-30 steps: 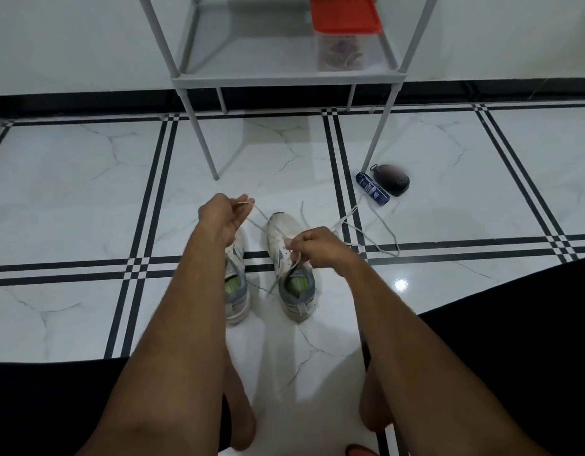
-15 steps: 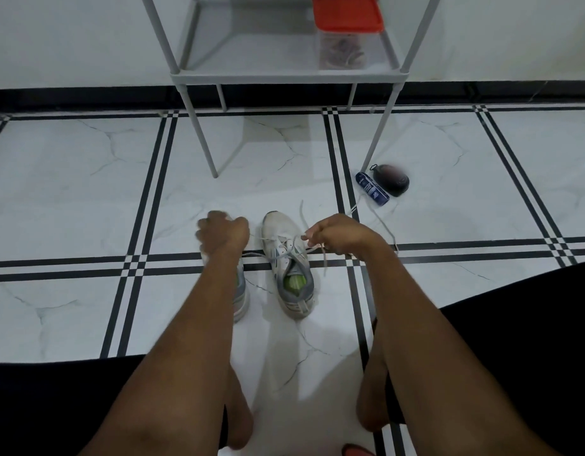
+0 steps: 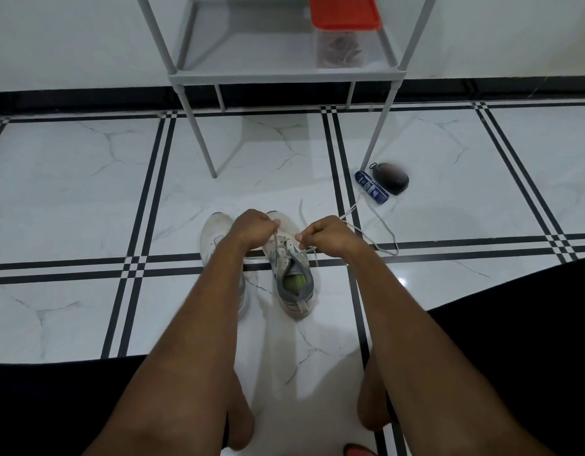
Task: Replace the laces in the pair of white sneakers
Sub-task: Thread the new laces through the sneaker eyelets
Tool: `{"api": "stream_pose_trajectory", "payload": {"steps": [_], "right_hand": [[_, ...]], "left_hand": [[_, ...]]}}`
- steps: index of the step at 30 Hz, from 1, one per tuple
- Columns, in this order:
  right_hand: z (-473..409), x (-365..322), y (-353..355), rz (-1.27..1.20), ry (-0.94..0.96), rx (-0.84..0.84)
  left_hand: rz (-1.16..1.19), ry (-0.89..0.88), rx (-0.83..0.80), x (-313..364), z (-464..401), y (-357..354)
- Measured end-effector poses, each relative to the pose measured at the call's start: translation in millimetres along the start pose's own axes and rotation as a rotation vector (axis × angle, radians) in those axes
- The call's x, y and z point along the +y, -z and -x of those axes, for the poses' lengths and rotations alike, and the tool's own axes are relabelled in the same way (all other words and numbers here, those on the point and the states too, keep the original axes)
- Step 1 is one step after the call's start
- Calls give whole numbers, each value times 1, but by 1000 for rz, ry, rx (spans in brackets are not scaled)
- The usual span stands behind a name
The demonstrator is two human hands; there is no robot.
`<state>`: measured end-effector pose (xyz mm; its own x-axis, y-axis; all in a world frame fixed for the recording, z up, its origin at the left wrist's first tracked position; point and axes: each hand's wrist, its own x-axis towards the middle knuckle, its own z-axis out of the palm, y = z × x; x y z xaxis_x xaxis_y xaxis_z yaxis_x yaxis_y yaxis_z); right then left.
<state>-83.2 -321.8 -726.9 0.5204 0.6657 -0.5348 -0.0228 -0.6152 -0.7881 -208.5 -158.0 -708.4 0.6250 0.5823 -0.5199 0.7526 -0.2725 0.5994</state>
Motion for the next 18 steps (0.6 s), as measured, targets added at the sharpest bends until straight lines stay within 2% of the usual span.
{"api": "stream_pose_trajectory", "payload": {"steps": [4, 6, 8, 9, 11, 13, 18], "right_hand": [[-7, 6, 1, 27, -17, 36], [-10, 9, -2, 47, -15, 64], [-12, 11, -7, 29, 0, 96], [-12, 10, -9, 25, 6, 100], [-11, 6, -13, 19, 17, 90], [-13, 4, -16, -9, 35, 128], [-16, 12, -17, -46, 34, 258]], "left_hand": [[-95, 143, 48, -19, -8, 9], [-295, 216, 52, -22, -5, 5], [-488, 119, 112, -17, 0, -5], [-431, 18, 109, -12, 0, -9], [-157, -146, -11, -1, -3, -18], [1, -190, -73, 3, -6, -23], [121, -206, 20, -1, -5, -25]]}}
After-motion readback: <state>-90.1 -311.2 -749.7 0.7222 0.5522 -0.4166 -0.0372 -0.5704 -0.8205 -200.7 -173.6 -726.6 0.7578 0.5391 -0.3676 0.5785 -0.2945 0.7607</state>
